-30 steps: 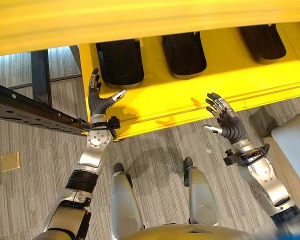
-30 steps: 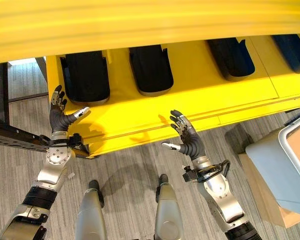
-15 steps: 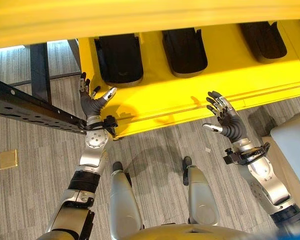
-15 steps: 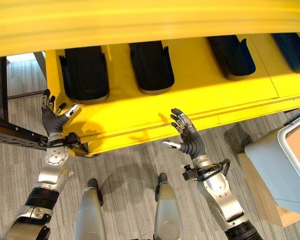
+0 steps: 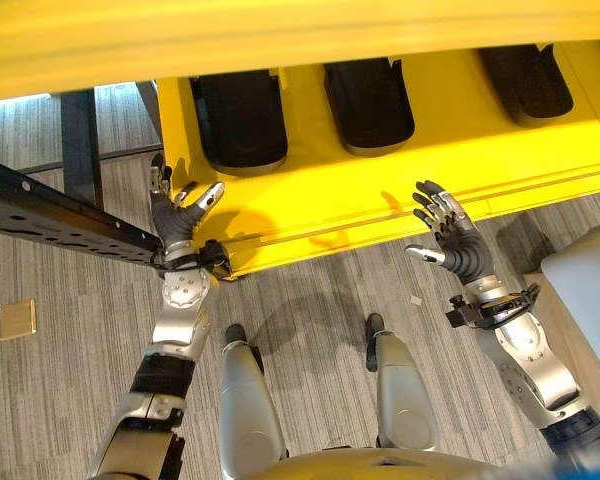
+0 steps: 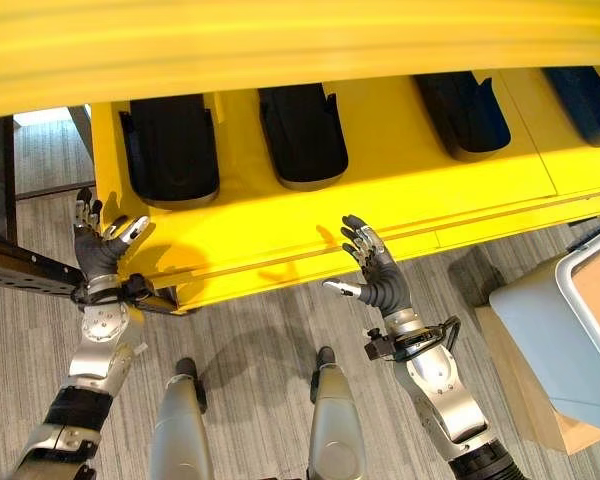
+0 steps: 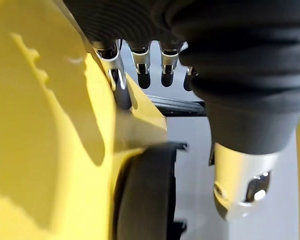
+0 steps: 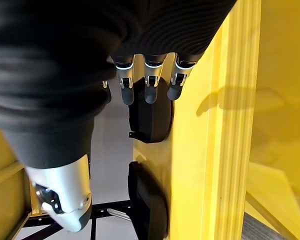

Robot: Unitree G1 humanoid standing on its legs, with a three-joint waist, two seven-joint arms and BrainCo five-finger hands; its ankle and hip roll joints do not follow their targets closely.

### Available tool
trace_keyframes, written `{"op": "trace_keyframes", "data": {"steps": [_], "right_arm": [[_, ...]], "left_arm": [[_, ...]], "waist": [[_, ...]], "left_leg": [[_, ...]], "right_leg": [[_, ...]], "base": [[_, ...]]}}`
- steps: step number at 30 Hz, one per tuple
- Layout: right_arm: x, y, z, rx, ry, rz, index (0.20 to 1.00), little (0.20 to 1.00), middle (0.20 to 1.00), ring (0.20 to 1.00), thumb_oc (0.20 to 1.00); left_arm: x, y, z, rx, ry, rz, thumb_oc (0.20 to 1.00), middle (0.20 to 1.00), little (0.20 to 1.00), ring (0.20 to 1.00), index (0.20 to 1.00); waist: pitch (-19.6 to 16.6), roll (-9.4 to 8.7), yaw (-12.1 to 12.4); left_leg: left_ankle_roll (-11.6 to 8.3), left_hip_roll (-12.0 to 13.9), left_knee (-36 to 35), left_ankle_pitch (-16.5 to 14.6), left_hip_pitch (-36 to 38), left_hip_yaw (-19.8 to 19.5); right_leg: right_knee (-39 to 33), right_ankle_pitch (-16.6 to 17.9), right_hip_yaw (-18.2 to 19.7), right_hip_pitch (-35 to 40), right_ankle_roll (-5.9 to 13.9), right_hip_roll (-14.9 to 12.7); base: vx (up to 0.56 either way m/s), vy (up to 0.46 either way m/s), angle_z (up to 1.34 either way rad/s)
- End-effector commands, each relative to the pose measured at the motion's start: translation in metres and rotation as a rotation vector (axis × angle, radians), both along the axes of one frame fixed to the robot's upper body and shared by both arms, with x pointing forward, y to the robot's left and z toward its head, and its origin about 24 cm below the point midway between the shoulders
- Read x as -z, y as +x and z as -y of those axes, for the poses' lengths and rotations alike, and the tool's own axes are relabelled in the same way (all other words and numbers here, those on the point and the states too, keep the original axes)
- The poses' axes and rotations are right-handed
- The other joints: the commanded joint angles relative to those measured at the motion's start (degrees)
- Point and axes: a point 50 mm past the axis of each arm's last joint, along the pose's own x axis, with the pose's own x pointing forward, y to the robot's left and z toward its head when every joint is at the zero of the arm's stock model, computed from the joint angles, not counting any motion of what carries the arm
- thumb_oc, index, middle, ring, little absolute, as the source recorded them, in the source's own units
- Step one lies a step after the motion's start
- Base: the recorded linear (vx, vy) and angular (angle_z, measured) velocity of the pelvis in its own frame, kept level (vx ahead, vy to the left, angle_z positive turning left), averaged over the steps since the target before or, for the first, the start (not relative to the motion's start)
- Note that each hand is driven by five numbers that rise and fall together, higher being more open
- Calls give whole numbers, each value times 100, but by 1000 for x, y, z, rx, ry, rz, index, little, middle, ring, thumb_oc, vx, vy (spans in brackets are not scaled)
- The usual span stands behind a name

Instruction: Move parts from the plastic box to the shelf.

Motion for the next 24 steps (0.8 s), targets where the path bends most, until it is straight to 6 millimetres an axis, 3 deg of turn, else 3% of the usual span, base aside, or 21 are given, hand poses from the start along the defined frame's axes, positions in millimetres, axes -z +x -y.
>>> {"op": "trace_keyframes", "data": {"steps": [1, 7, 12, 13, 20, 21, 22, 24], "right_arm": [[-21, -4, 5, 3, 24, 121, 1000, 1000, 1000, 1000, 1000], [-22, -4, 6, -2, 22, 135, 1000, 1000, 1000, 1000, 1000], [-15, -5, 13, 16, -5, 115, 1000, 1000, 1000, 1000, 1000], [-10, -5, 15, 18, -16, 99, 1000, 1000, 1000, 1000, 1000], [8, -9, 23, 26, -50, 21, 1000, 1000, 1000, 1000, 1000], [12, -7, 21, 15, -42, -2, 1000, 1000, 1000, 1000, 1000], [12, -7, 22, 15, -42, -2, 1000, 1000, 1000, 1000, 1000], [14, -7, 20, 6, -47, -10, 1000, 1000, 1000, 1000, 1000]], "left_arm": [[6, -23, -21, 7, -30, 9, 1000, 1000, 1000, 1000, 1000], [22, -45, -14, 193, -83, -43, 1000, 1000, 1000, 1000, 1000], [28, -64, -1, 393, -148, -65, 1000, 1000, 1000, 1000, 1000], [33, -69, 3, 444, -216, -68, 1000, 1000, 1000, 1000, 1000], [46, -88, 17, 587, -245, -148, 1000, 1000, 1000, 1000, 1000], [54, -89, 26, 625, -286, -182, 1000, 1000, 1000, 1000, 1000], [55, -89, 26, 625, -286, -181, 1000, 1000, 1000, 1000, 1000], [62, -91, 31, 650, -308, -210, 1000, 1000, 1000, 1000, 1000]], "waist": [[-221, 43, 207], [-232, 172, 286], [-276, 332, 355], [-377, 401, 385], [-873, 635, 446], [-1015, 678, 468], [-1015, 685, 470], [-1125, 731, 480]], "left_leg": [[30, 134, -216, 429, 227, -138], [1, 182, -531, 570, 682, -225], [-76, 364, -1109, 869, 1288, -395], [-78, 438, -1367, 1025, 1463, -456], [8, 805, -2361, 1612, 2197, -495], [10, 909, -2551, 1883, 2306, -514], [5, 919, -2579, 1899, 2322, -508], [4, 975, -2714, 2283, 2347, -518]], "right_leg": [[418, 337, 241, -6, 1, -164], [306, 278, 144, 481, -27, -116], [217, 91, -134, 1088, -118, 50], [198, -13, -266, 1222, -158, 137], [187, -438, -591, 1567, -382, 569], [186, -499, -640, 1623, -437, 670], [179, -496, -642, 1627, -442, 679], [48, -512, -679, 1683, -521, 786]], "base": [[28, -35, 5], [49, -64, 6], [73, -153, 19], [37, -106, 26], [67, -163, 11], [8, -105, -6], [11, -127, -6], [-21, -100, -2]]}}
